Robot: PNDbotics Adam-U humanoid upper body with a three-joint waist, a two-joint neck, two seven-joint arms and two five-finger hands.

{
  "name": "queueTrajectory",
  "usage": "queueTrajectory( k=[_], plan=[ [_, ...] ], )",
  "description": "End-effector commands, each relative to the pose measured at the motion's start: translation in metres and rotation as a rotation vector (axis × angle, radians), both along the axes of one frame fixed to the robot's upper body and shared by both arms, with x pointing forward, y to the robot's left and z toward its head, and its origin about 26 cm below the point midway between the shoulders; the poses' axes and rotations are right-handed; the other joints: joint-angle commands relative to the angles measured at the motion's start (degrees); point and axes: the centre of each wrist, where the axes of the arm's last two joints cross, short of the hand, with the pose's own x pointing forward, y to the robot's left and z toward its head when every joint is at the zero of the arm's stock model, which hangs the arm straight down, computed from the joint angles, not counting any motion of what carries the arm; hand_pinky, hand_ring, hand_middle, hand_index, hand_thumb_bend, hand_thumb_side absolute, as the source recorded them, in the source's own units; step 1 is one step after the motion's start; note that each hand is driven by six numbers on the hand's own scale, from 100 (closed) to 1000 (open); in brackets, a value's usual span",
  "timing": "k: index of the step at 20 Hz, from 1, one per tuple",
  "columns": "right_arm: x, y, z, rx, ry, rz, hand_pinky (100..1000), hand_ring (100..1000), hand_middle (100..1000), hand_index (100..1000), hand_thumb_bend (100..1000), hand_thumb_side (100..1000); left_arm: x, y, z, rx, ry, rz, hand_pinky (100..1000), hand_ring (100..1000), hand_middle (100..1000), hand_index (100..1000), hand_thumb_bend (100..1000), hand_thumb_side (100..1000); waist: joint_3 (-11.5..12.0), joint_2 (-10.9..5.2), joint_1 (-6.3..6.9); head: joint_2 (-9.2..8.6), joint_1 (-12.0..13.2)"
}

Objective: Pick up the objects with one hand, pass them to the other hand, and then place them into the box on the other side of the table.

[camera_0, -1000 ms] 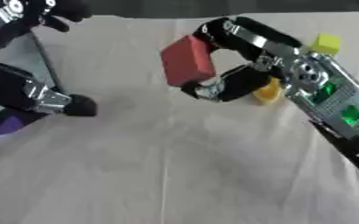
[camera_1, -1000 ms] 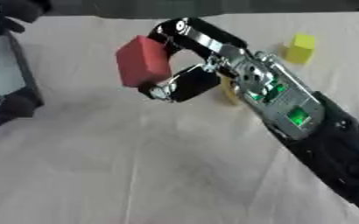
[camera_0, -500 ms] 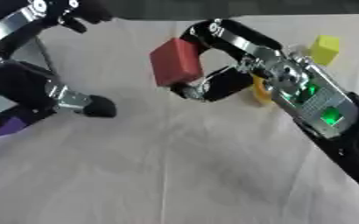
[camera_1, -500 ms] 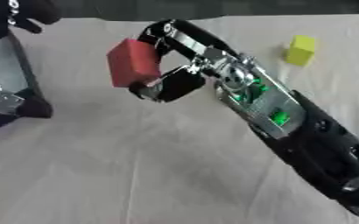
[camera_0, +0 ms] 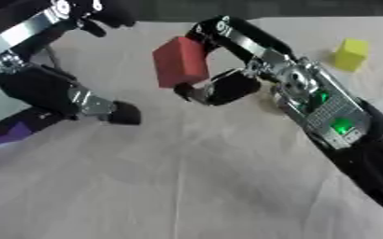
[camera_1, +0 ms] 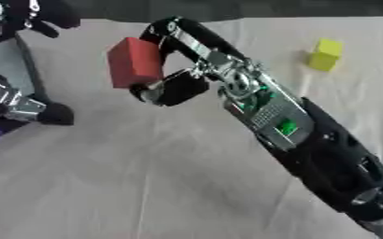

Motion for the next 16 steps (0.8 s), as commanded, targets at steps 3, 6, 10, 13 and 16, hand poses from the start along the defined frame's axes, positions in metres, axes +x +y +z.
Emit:
queueTrajectory(
  k=[3, 6, 10, 13, 16],
  plan=[
    [0.001, 0.005, 0.006, -0.017, -0.048, -0.001, 802, 581, 542, 577, 409, 100, 0.003, -0.005, 0.007, 0.033, -0.026, 0.016, 826, 839, 810, 811, 872, 445, 0.3, -2.19, 1.08, 0.33, 0.3],
    [0.002, 0.009, 0.006, -0.031, -0.063, -0.003, 802, 582, 543, 577, 409, 100, 0.008, -0.008, 0.006, 0.056, -0.027, 0.028, 827, 839, 810, 812, 871, 442, 0.6, -2.3, 1.29, 0.33, 0.4],
    [0.003, 0.014, 0.005, -0.045, -0.078, 0.003, 802, 582, 543, 577, 409, 100, 0.014, -0.012, 0.004, 0.073, -0.034, 0.049, 828, 839, 810, 813, 869, 439, 0.7, -2.36, 1.48, 0.33, 0.5],
    [0.002, 0.016, 0.006, -0.049, -0.087, 0.012, 801, 580, 542, 577, 410, 100, 0.016, -0.014, 0.003, 0.078, -0.06, 0.063, 826, 836, 806, 808, 850, 413, 0.7, -2.4, 1.47, 0.33, 0.6],
    [0.0, 0.018, 0.007, -0.049, -0.09, 0.021, 799, 579, 542, 576, 410, 100, 0.019, -0.017, 0.002, 0.076, -0.081, 0.069, 824, 833, 803, 802, 843, 396, 0.7, -2.42, 1.44, 0.33, 0.9]
  ],
)
